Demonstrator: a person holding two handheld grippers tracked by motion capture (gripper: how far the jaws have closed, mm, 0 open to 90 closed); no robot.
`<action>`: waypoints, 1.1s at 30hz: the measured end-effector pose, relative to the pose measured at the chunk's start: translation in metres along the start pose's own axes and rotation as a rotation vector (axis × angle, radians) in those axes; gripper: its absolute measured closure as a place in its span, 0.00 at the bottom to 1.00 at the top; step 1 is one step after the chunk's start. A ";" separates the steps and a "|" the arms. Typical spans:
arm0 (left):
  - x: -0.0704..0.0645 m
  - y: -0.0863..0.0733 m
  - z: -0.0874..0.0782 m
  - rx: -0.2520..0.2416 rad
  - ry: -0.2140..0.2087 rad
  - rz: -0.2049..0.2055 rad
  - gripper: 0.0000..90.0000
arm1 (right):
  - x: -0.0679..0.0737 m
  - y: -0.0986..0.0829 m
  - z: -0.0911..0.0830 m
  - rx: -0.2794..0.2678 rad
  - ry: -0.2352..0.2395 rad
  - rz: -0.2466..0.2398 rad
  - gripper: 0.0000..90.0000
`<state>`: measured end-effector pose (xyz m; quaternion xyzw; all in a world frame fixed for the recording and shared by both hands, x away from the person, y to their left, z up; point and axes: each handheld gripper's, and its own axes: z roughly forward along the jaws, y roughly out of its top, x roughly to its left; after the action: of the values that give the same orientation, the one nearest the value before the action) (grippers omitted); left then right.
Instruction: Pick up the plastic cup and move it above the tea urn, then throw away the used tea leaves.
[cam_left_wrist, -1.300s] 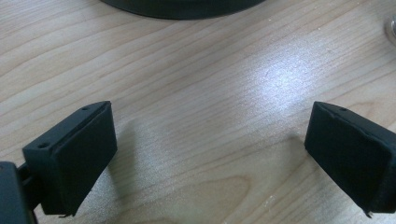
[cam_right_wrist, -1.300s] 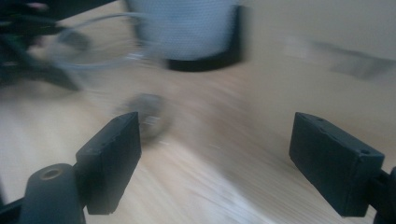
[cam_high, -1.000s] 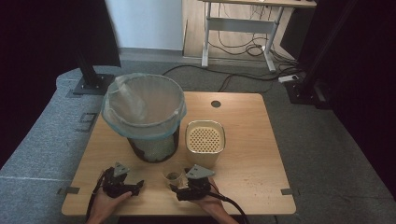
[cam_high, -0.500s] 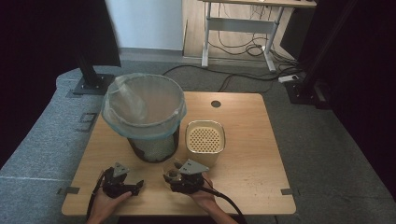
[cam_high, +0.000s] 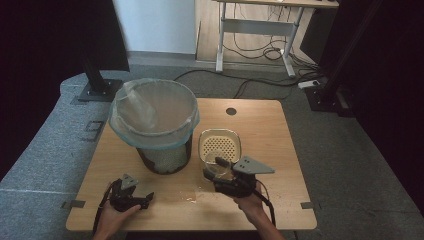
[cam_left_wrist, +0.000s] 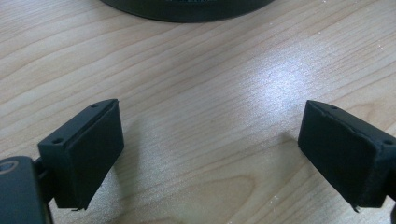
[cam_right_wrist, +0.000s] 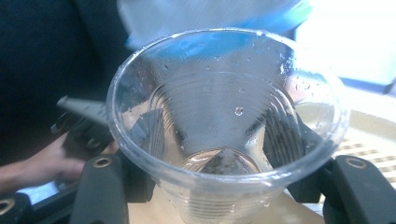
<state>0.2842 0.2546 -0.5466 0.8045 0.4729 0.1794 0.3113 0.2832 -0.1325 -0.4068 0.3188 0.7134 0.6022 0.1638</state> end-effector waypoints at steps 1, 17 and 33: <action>0.000 0.000 0.000 0.000 0.000 -0.002 0.07 | 0.000 0.000 0.000 0.000 0.000 0.000 0.43; 0.000 0.000 0.000 -0.002 0.002 -0.004 0.08 | -0.067 0.051 -0.005 -0.008 -0.188 -0.051 0.44; 0.000 -0.001 0.000 -0.004 0.000 -0.003 0.08 | -0.087 0.054 0.017 0.035 -0.263 -0.054 0.44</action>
<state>0.2836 0.2547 -0.5468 0.8032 0.4739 0.1799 0.3129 0.3725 -0.1726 -0.3713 0.3787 0.7044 0.5380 0.2664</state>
